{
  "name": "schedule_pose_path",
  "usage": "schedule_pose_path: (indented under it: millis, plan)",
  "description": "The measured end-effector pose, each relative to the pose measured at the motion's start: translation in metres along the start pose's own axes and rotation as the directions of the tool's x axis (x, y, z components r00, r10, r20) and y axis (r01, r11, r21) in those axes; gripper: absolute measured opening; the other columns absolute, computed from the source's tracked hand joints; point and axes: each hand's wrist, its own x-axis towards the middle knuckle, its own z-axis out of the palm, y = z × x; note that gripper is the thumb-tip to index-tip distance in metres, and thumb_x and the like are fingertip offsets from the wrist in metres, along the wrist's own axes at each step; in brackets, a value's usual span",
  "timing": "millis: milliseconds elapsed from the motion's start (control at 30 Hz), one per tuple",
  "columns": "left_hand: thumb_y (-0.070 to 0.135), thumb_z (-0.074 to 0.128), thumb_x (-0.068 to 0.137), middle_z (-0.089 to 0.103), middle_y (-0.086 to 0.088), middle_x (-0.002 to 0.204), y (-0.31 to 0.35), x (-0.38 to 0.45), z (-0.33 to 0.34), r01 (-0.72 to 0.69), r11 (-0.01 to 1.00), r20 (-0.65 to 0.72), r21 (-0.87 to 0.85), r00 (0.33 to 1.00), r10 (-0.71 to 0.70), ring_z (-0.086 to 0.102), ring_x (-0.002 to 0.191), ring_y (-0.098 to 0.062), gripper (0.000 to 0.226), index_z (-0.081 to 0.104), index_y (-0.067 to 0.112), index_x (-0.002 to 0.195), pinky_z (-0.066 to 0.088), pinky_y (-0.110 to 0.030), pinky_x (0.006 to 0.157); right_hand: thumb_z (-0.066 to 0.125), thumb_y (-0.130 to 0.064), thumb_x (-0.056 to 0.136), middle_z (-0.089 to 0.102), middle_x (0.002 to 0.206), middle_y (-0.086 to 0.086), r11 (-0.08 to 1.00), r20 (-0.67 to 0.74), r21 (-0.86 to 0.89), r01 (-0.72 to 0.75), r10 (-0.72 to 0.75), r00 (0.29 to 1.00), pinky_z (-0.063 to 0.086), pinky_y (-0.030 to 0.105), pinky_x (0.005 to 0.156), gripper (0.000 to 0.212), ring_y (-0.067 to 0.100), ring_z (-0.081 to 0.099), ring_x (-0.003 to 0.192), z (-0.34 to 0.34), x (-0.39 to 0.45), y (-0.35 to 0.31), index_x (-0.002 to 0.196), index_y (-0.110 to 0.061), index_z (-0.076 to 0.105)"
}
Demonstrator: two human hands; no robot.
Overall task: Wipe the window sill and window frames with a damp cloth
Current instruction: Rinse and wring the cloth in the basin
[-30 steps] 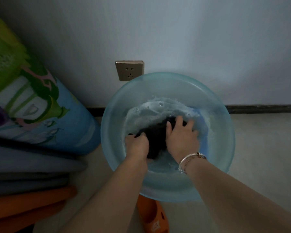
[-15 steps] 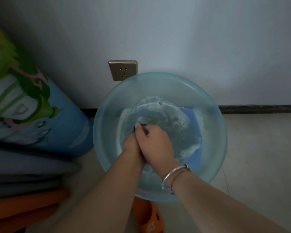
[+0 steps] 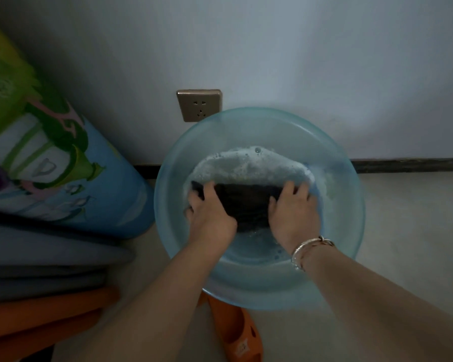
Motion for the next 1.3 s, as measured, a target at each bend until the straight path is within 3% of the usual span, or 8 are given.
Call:
schedule_pose_path:
  millis: [167,267,367,500,933,1067,1167,1300]
  plan:
    - [0.021,0.065,0.083,-0.036,0.004,0.149,0.0,-0.009,0.011,-0.24,0.816,0.044,0.526,0.966,0.255,-0.014,0.141,-0.038,0.096,-0.003,0.043,0.147,0.002,-0.05,0.116,0.063,-0.017,0.084,0.058,0.09,0.006,0.848,0.422,0.505,-0.157,-0.084,0.903,0.048,0.031,0.069,0.017,0.026,0.06,0.086,-0.01,0.006,0.002,0.087,-0.021,0.047]
    - [0.04,0.069,0.075,0.008,0.008,0.157,0.0,0.0,0.02,-0.491,0.792,0.145,0.363,0.869,0.473,-0.007,0.146,-0.023,0.084,0.021,0.039,0.144,-0.008,-0.048,0.117,0.068,-0.01,0.081,0.055,0.073,-0.003,0.649,0.367,0.743,-0.163,-0.193,0.91,0.044,0.018,0.057,0.026,0.012,0.054,0.069,-0.032,0.001,-0.001,0.073,-0.024,0.047]
    - [0.039,0.073,0.061,0.065,0.005,0.112,0.003,0.008,0.024,-0.468,0.882,0.109,-0.045,0.876,0.47,0.053,0.12,-0.02,0.063,0.047,0.03,0.118,0.03,-0.045,0.11,0.061,-0.003,0.083,0.055,0.072,-0.002,0.3,0.331,0.915,-0.268,-0.181,0.926,0.04,0.021,0.05,0.022,0.013,0.052,0.066,-0.057,-0.008,0.002,0.072,-0.021,0.052]
    - [0.01,0.071,0.07,0.058,0.007,0.066,0.003,0.004,0.018,-0.462,0.869,0.052,-0.175,0.877,0.477,0.057,0.065,-0.014,0.018,0.057,0.018,0.079,0.044,-0.028,0.064,0.051,0.002,0.081,0.056,0.072,0.001,-0.094,0.318,0.942,-0.321,-0.043,0.947,0.038,0.025,0.054,0.025,0.016,0.053,0.068,-0.071,-0.007,0.018,0.07,-0.02,0.055]
    - [0.003,0.061,0.077,0.058,0.006,0.084,0.031,-0.043,-0.012,-0.585,0.744,-0.056,-0.322,0.797,0.602,0.056,0.077,-0.006,0.024,0.053,0.019,0.091,0.048,-0.023,0.07,0.044,0.006,0.084,0.061,0.086,0.012,0.217,0.449,0.843,-0.493,0.223,0.866,0.054,0.043,0.078,0.028,0.026,0.058,0.078,-0.027,-0.011,0.017,0.074,-0.017,0.055]
    - [-0.003,0.063,0.073,0.053,0.002,0.1,0.034,-0.049,-0.014,-0.63,0.733,-0.103,-0.257,0.772,0.628,0.052,0.088,-0.002,0.03,0.057,0.023,0.089,0.04,-0.009,0.081,0.052,-0.021,0.091,0.061,0.104,0.015,0.292,0.656,0.678,-0.675,0.175,0.734,0.057,0.038,0.056,0.02,0.027,0.058,0.079,-0.024,-0.024,0.006,0.104,-0.006,0.058]
    - [-0.004,0.063,0.075,0.05,0.001,0.103,0.032,-0.053,-0.018,-0.616,0.733,-0.098,-0.289,0.781,0.617,0.051,0.089,0.003,0.034,0.057,0.029,0.084,0.036,-0.001,0.082,0.051,-0.032,0.095,0.065,0.094,0.019,0.173,0.75,0.637,-0.752,0.091,0.656,0.055,0.033,0.045,0.037,0.026,0.065,0.058,-0.035,-0.036,0.003,0.116,-0.002,0.052]
    - [-0.006,0.063,0.076,0.057,-0.003,0.102,0.026,-0.062,-0.021,-0.59,0.715,-0.083,-0.375,0.789,0.609,0.053,0.088,0.004,0.04,0.058,0.034,0.079,0.038,-0.004,0.084,0.03,-0.041,0.1,0.07,0.083,0.024,-0.308,0.774,0.487,-0.817,-0.281,0.568,0.058,0.044,0.06,0.051,0.034,0.07,0.066,-0.052,-0.038,0.011,0.106,0.001,0.059]
